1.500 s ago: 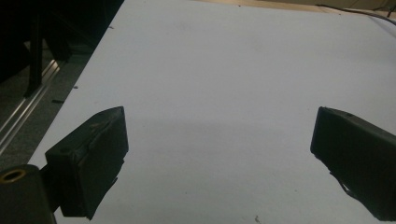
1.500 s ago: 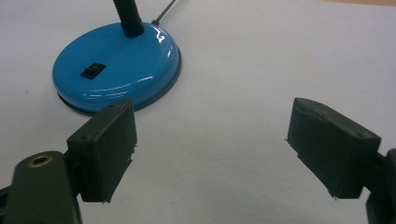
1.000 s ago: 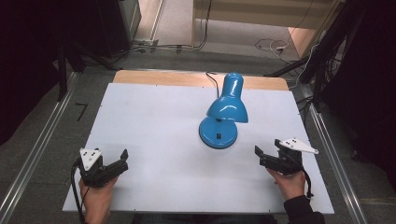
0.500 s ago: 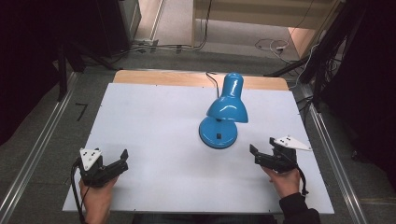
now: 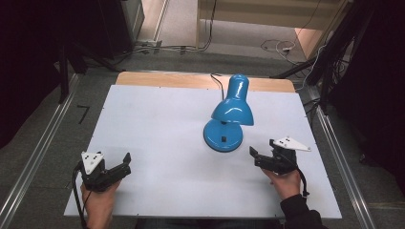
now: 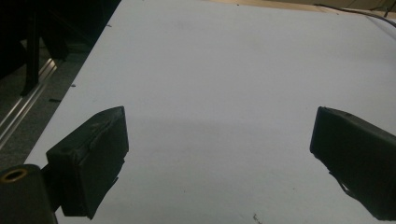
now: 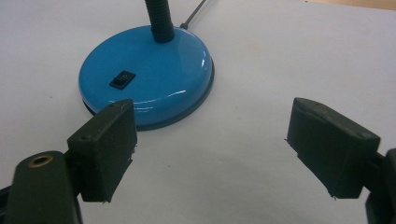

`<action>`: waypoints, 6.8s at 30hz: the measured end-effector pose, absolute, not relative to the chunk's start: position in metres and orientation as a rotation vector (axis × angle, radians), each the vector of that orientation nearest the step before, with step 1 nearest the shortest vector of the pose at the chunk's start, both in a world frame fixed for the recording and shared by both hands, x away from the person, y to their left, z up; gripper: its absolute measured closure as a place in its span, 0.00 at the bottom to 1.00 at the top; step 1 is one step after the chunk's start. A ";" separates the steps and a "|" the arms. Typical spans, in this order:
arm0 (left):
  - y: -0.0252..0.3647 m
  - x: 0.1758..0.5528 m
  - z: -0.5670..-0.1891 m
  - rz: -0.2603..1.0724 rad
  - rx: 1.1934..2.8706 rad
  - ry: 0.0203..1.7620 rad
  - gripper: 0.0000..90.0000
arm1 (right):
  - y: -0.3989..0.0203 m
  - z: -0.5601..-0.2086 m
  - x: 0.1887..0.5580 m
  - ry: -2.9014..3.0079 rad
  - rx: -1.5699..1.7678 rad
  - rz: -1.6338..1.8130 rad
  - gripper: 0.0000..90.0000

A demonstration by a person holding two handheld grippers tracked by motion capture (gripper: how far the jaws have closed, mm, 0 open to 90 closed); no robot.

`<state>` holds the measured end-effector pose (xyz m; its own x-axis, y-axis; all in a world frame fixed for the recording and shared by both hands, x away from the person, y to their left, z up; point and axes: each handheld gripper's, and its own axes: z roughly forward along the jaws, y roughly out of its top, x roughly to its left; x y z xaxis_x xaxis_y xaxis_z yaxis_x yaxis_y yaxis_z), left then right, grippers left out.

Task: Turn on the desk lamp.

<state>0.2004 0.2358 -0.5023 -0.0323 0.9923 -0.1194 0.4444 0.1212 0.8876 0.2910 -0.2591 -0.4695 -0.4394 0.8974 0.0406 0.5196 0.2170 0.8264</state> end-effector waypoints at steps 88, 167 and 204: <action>0.237 0.202 -0.504 0.828 1.444 1.591 0.07 | -0.165 -0.495 0.331 2.114 1.275 1.195 0.97; 0.236 0.202 -0.506 0.808 1.446 1.598 0.07 | -0.198 -0.484 0.314 2.160 1.230 1.237 0.59; 0.240 0.198 -0.507 0.801 1.454 1.626 0.07 | -0.365 -0.476 0.258 1.899 1.477 1.119 0.26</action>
